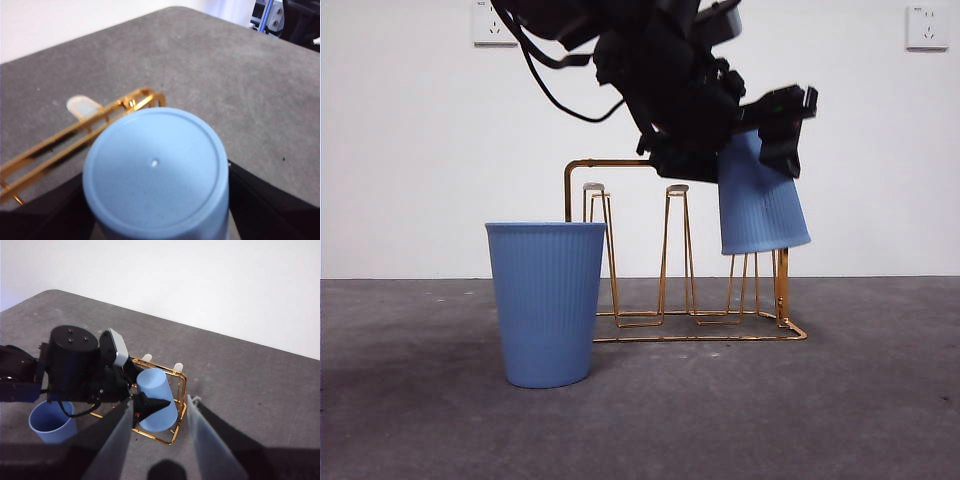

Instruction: Pick up cup 1,put cup 1 in the cup rack,pick up cup 2,put cup 2 in the cup rack

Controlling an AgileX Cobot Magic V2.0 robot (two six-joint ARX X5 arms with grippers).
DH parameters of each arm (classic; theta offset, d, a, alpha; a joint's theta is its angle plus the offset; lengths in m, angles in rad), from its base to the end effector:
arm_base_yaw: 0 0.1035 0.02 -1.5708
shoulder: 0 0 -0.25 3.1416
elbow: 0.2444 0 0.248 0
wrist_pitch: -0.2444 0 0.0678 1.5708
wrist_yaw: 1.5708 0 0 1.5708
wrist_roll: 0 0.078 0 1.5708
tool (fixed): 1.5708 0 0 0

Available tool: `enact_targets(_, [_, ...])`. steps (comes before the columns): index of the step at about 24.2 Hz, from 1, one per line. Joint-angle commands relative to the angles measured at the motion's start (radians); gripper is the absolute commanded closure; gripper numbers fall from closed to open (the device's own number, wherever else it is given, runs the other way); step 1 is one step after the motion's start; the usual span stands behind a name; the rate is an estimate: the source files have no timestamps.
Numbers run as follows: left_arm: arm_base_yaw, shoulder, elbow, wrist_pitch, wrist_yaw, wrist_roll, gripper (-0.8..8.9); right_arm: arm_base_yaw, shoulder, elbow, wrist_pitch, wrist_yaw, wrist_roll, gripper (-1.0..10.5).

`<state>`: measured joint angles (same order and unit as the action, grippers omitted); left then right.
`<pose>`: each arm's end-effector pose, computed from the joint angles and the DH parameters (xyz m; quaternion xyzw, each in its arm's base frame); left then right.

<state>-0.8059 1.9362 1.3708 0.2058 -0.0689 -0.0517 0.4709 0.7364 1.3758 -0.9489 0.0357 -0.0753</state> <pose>0.3369 -0.3433 0.2075 0.0520 0.1711 -0.3501 0.9195 0.1179 0.0569 0.4188 -0.0749 0.1411 0.2188 0.9626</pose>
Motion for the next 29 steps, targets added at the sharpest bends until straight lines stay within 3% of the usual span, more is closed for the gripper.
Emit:
enact_targets(1, [0.002, 0.023, 0.005, 0.000, -0.003, 0.012, 8.22, 0.000, 0.000, -0.004, 0.005, -0.004, 0.004, 7.6])
enact_targets(22, [-0.025, 0.109, 0.005, -0.047, -0.013, 0.008, 8.22, 0.000, 0.016, -0.006, 0.003, -0.010, 0.002, 7.6])
enact_targets(29, [-0.039, 0.109, 0.005, -0.081, -0.093, -0.025, 8.22, 0.000, 0.026, -0.006, 0.002, -0.010, -0.005, 7.6])
